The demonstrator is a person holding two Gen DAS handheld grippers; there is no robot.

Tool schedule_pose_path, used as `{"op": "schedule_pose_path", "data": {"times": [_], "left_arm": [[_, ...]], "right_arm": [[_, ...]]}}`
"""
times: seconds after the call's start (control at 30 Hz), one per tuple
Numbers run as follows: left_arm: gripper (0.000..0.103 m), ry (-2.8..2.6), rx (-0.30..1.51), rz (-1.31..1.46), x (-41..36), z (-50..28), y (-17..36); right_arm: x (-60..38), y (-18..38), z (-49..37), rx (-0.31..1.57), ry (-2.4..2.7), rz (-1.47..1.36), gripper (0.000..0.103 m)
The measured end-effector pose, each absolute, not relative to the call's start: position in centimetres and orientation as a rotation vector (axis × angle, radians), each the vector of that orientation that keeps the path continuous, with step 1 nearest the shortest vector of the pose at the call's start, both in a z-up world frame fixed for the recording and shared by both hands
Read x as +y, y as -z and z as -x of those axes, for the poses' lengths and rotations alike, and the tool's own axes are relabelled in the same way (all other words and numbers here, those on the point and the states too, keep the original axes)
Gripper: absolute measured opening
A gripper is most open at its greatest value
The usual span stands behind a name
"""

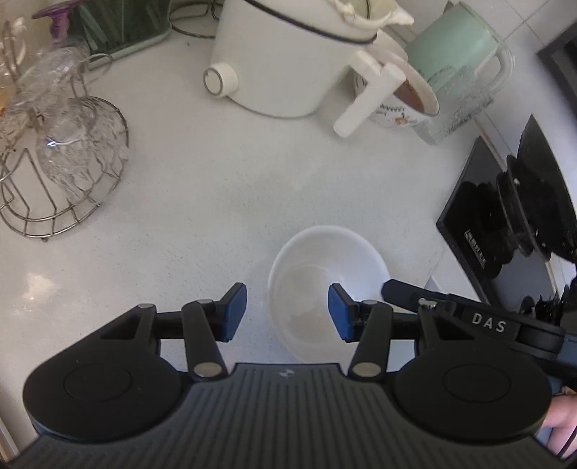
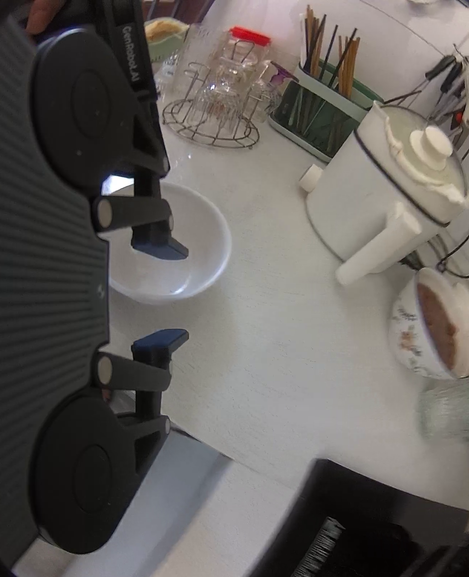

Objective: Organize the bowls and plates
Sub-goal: 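Close both grippers on the rim of the white bowl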

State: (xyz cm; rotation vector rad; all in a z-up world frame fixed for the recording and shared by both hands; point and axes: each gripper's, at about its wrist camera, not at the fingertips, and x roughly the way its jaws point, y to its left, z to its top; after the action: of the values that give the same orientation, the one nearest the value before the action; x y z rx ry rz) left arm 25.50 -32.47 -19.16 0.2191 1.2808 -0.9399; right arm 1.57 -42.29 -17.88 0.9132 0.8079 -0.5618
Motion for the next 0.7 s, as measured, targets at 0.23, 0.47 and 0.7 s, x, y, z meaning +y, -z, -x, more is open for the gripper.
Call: {"op": "schedule_pose_path", "data": {"times": [0.23,0.47,0.7], "left_arm": [[0.046,0.935,1.316,-0.239,-33.5,-25.7,20.5],[0.024,0.929,1.353,-0.207,-33.7,-25.9,21.3],[0.012,0.934,1.357,-0.2,-33.5,-26.2,21.5]], "right_arm": [[-42.0,19.6,-2.2,0.847,0.54,-0.94,0.035],[-41.8,20.2,-2.5,0.851,0.559,-0.942,0.024],[-41.6,20.4,-2.1,0.847,0.576,-0.973,0.018]]}}
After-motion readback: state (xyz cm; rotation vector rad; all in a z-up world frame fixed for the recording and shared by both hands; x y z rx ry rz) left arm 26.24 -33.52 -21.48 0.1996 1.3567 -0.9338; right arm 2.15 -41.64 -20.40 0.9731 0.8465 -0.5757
